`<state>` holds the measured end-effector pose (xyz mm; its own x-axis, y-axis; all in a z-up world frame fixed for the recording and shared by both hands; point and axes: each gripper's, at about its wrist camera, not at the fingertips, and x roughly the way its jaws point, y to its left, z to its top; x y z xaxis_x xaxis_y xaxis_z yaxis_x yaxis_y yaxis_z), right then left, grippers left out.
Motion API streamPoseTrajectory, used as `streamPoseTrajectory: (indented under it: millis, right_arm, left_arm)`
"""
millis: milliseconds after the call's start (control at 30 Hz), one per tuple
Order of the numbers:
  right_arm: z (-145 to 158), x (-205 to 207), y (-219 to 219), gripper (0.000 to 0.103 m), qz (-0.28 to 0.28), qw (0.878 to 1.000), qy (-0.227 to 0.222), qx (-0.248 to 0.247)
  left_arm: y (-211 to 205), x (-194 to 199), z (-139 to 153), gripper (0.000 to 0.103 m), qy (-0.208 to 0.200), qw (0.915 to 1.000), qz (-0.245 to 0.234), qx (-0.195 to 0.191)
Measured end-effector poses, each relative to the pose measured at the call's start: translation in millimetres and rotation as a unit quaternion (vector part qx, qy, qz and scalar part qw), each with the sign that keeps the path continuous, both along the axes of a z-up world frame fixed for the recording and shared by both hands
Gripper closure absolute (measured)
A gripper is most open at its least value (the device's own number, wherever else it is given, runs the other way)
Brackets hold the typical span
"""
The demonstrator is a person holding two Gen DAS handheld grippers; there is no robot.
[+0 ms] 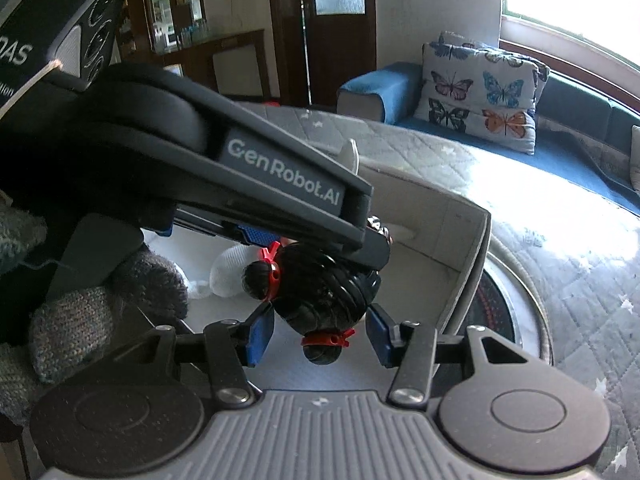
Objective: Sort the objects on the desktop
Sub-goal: 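Carry the black-and-red figure with the left gripper and release it into the box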
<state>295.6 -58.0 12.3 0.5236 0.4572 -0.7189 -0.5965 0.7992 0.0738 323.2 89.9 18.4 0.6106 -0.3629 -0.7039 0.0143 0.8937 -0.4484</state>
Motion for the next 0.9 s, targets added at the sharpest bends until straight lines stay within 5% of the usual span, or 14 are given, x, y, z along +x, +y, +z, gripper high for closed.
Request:
streamPoseTrajectory:
  millis: [467, 900]
  right_arm:
    - [-3.8, 2.4, 6.4, 0.046, 0.001, 1.000, 0.002, -0.003]
    - [18.8, -20.0, -8.2, 0.030, -0.013, 0.999, -0.034, 0.013]
  left_arm:
    - [4.7, 4.3, -11.9, 0.058, 0.013, 0.9998, 0.002, 0.013]
    - [-1.6, -16.9, 14.9, 0.059, -0.024, 0.9991, 0.008, 0.034]
